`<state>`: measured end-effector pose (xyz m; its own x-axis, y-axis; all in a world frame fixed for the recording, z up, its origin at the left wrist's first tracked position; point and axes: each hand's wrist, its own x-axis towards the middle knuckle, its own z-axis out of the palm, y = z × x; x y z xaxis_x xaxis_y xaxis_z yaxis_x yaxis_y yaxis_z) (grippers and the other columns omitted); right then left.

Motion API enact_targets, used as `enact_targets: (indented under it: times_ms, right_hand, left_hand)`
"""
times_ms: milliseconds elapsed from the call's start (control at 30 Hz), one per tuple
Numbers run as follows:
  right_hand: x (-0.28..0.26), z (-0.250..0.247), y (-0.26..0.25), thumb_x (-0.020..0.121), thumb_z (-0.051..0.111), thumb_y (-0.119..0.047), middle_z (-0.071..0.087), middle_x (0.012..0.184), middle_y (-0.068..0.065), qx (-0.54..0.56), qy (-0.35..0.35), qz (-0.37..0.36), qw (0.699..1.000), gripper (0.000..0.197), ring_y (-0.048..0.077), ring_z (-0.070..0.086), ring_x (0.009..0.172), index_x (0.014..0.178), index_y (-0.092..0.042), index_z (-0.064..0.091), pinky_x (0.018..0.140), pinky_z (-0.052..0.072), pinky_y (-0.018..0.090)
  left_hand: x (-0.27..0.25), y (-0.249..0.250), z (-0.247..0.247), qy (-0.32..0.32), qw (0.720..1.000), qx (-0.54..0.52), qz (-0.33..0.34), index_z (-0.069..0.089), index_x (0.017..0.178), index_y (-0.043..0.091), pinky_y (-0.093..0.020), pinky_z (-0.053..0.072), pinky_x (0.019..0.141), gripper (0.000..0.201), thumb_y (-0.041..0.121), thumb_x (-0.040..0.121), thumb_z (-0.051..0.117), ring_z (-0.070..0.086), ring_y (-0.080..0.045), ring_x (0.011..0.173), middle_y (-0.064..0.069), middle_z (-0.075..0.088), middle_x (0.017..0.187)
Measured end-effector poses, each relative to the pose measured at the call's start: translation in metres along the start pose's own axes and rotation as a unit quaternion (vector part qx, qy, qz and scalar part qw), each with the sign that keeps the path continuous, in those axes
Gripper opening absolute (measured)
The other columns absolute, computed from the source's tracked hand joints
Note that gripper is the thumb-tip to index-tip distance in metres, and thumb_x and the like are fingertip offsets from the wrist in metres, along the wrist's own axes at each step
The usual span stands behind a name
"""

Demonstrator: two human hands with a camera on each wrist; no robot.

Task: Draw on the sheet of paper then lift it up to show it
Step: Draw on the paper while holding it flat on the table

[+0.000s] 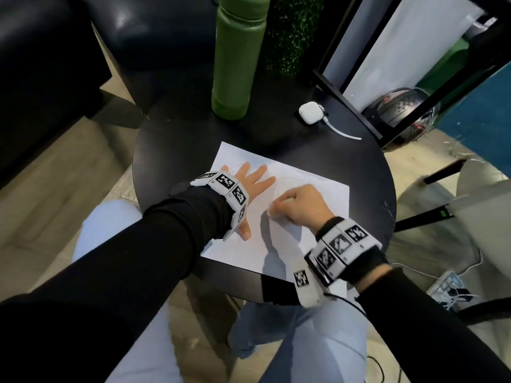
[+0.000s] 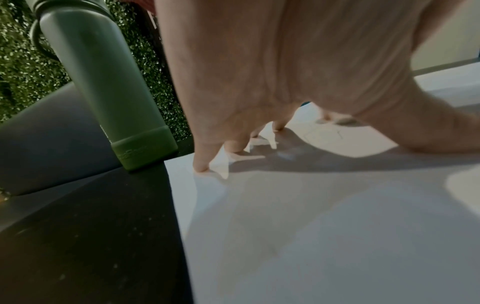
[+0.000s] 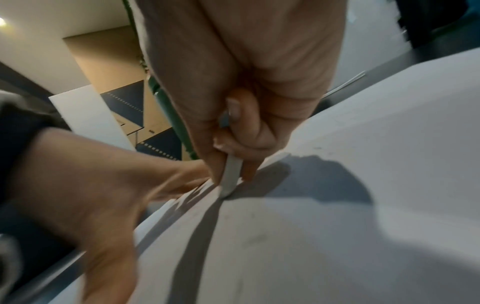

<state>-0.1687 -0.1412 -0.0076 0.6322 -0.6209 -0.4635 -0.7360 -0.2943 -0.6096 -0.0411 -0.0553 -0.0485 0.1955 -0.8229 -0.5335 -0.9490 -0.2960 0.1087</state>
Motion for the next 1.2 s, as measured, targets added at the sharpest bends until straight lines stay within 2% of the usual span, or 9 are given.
enact_targets:
  times_ms: [133, 200, 267, 333, 533, 767, 1000, 1100, 1200]
  right_hand:
    - [0.01, 0.005, -0.005, 0.072, 0.069, -0.006, 0.058, 0.055, -0.003, 0.047, 0.098, 0.008, 0.994, 0.012, 0.007, 0.053, 0.056, 0.064, -0.014, 0.068, 0.051, 0.042, 0.014]
    - [-0.008, 0.014, 0.007, 0.074, 0.068, -0.006, 0.06, 0.057, -0.004, 0.044, 0.067, 0.002, 0.997, 0.014, 0.009, 0.054, 0.056, 0.063, -0.015, 0.068, 0.056, 0.045, 0.019]
    - [-0.026, 0.019, 0.015, 0.073, 0.073, -0.01, 0.06, 0.056, -0.006, 0.034, 0.005, 0.007, 0.999, 0.011, 0.004, 0.052, 0.05, 0.064, -0.016, 0.069, 0.053, 0.042, 0.018]
    - [-0.023, 0.015, 0.015, 0.07, 0.076, -0.011, 0.059, 0.052, -0.008, 0.036, -0.005, 0.017, 0.999, 0.011, 0.0, 0.05, 0.043, 0.062, -0.016, 0.07, 0.047, 0.039, 0.014]
    - [0.003, 0.009, 0.005, 0.071, 0.071, -0.007, 0.059, 0.055, -0.002, 0.105, 0.108, 0.023, 0.988, 0.008, 0.01, 0.052, 0.053, 0.066, -0.013, 0.069, 0.059, 0.044, 0.023]
    - [-0.027, 0.017, 0.017, 0.072, 0.073, -0.011, 0.064, 0.065, -0.005, 0.032, 0.003, -0.005, 0.999, 0.003, 0.004, 0.054, 0.056, 0.075, -0.01, 0.074, 0.055, 0.043, 0.016]
    - [0.002, 0.009, 0.001, 0.074, 0.067, -0.005, 0.062, 0.065, -0.004, 0.059, 0.098, 0.007, 0.993, 0.009, 0.008, 0.055, 0.063, 0.079, -0.008, 0.073, 0.05, 0.041, 0.012]
    - [-0.026, 0.023, 0.012, 0.074, 0.07, -0.01, 0.061, 0.061, -0.009, 0.047, 0.049, -0.011, 0.998, 0.004, 0.003, 0.054, 0.057, 0.073, -0.012, 0.073, 0.047, 0.041, 0.006]
    - [-0.033, 0.024, 0.014, 0.073, 0.075, -0.013, 0.061, 0.063, -0.009, 0.017, -0.006, -0.018, 1.0, 0.007, 0.0, 0.053, 0.059, 0.079, -0.009, 0.075, 0.053, 0.042, 0.011]
  left_hand:
    - [0.001, 0.001, -0.001, -0.006, 1.0, -0.001, -0.001, -0.019, 0.147, 0.034, -0.06, 0.002, 0.112, 0.14, 0.054, 0.054, 0.083, -0.017, -0.03, 0.144, 0.004, -0.028, 0.155]
    - [0.0, 0.001, -0.001, -0.008, 1.0, 0.0, 0.0, -0.019, 0.147, 0.033, -0.06, 0.001, 0.112, 0.14, 0.053, 0.054, 0.084, -0.018, -0.03, 0.144, 0.004, -0.028, 0.155]
    - [0.0, 0.0, -0.001, -0.011, 1.0, 0.004, -0.002, -0.02, 0.147, 0.033, -0.06, 0.001, 0.112, 0.141, 0.053, 0.054, 0.084, -0.019, -0.03, 0.144, 0.004, -0.029, 0.154]
    - [0.002, -0.001, -0.002, -0.014, 1.0, 0.009, -0.004, -0.021, 0.146, 0.033, -0.06, 0.001, 0.112, 0.141, 0.055, 0.054, 0.083, -0.019, -0.03, 0.144, 0.004, -0.03, 0.154]
    - [-0.001, 0.002, -0.004, -0.015, 1.0, 0.012, -0.001, -0.02, 0.147, 0.032, -0.061, 0.004, 0.112, 0.14, 0.054, 0.054, 0.083, -0.017, -0.031, 0.145, 0.002, -0.028, 0.155]
    - [-0.001, 0.009, 0.0, -0.005, 0.999, 0.014, -0.029, -0.023, 0.145, 0.035, -0.062, -0.001, 0.111, 0.14, 0.064, 0.053, 0.078, -0.021, -0.031, 0.143, 0.002, -0.031, 0.154]
    - [-0.002, 0.01, 0.001, -0.002, 1.0, 0.001, -0.027, -0.022, 0.145, 0.037, -0.065, -0.002, 0.109, 0.142, 0.067, 0.05, 0.078, -0.021, -0.033, 0.143, 0.001, -0.029, 0.154]
    - [0.0, 0.011, 0.004, 0.002, 0.999, 0.003, -0.032, -0.023, 0.145, 0.038, -0.064, -0.002, 0.11, 0.142, 0.066, 0.049, 0.079, -0.022, -0.032, 0.143, 0.001, -0.03, 0.154]
    - [0.001, 0.012, 0.003, 0.004, 0.999, 0.007, -0.037, -0.023, 0.144, 0.038, -0.063, -0.003, 0.11, 0.143, 0.066, 0.049, 0.08, -0.022, -0.032, 0.143, 0.002, -0.031, 0.153]
